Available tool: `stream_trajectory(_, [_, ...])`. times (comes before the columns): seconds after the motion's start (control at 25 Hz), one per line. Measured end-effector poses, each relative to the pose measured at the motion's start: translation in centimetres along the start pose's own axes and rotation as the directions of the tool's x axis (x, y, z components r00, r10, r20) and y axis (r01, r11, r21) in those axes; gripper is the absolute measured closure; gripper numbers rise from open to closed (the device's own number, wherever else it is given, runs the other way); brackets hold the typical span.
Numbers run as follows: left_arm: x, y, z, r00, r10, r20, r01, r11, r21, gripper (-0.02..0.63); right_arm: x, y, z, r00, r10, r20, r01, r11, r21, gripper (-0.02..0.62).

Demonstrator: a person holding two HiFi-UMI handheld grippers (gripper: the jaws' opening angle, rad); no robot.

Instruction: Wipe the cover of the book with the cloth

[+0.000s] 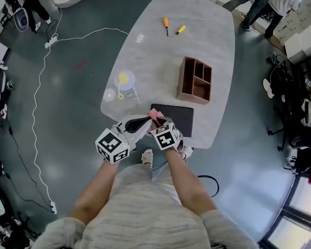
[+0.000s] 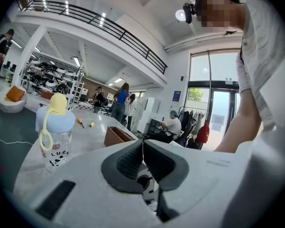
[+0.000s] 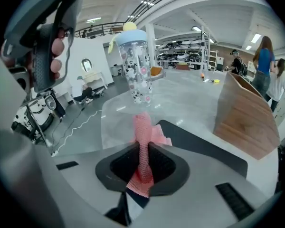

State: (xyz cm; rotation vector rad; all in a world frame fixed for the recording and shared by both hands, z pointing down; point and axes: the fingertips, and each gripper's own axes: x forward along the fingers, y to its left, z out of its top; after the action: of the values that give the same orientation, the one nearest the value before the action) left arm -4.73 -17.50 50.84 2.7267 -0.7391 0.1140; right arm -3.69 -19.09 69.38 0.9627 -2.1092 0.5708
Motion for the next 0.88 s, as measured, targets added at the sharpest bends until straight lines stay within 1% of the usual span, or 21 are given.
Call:
stream_trajectory(0.08, [0.2, -0.2, 0.3, 1.0, -0.008, 0.003, 0.008, 1.0, 0.009, 0.591, -0.3, 1.1, 0.1, 0.999, 0.05, 0.021, -0.051, 0.998, 0.026, 0.546])
stream_trajectory(0.2, [0.2, -0.5, 1.1, 1.0, -0.016, 0.015, 0.016, 1.0, 0.019, 0.591, -1.3, 2.1, 0.5, 0.993, 0.093, 0.073, -0.097, 0.994, 0.057, 0.546])
stream_trajectory(0.28, [0.2, -0.6, 1.6, 0.999, -0.02, 0.024, 0.02, 1.0, 0.024, 0.591, -2.5, 2.3, 0.8, 0.988, 0.103, 0.112, -0.112, 0.991, 0.077, 0.546])
stream_trajectory(0.4, [0.2, -0.8, 2.4, 0.999, -0.024, 0.042, 0.023, 0.999, 0.032, 0.591, -4.7, 1.9, 1.4, 0.979, 0.098, 0.181, -0.117, 0.988, 0.099, 0.546])
stream_trajectory(0.52, [0.2, -1.3, 3.5, 0.997, -0.039, 0.059, 0.036, 0.998, 0.05, 0.591, -7.5, 0.9, 2.2, 0.965, 0.063, 0.254, -0.095, 0.989, 0.115, 0.546])
stream_trajectory(0.68, [0.1, -2.3, 4.7, 0.995, -0.063, 0.072, 0.059, 0.996, 0.068, 0.591, -12.1, -1.2, 3.0, 0.942, -0.012, 0.335, -0.031, 0.992, 0.125, 0.546])
stream_trajectory(0.88, [-0.6, -2.9, 6.2, 0.995, -0.077, 0.069, 0.068, 0.989, 0.135, 0.59, -17.9, -3.9, 3.8, 0.893, -0.126, 0.431, 0.049, 0.982, 0.184, 0.546])
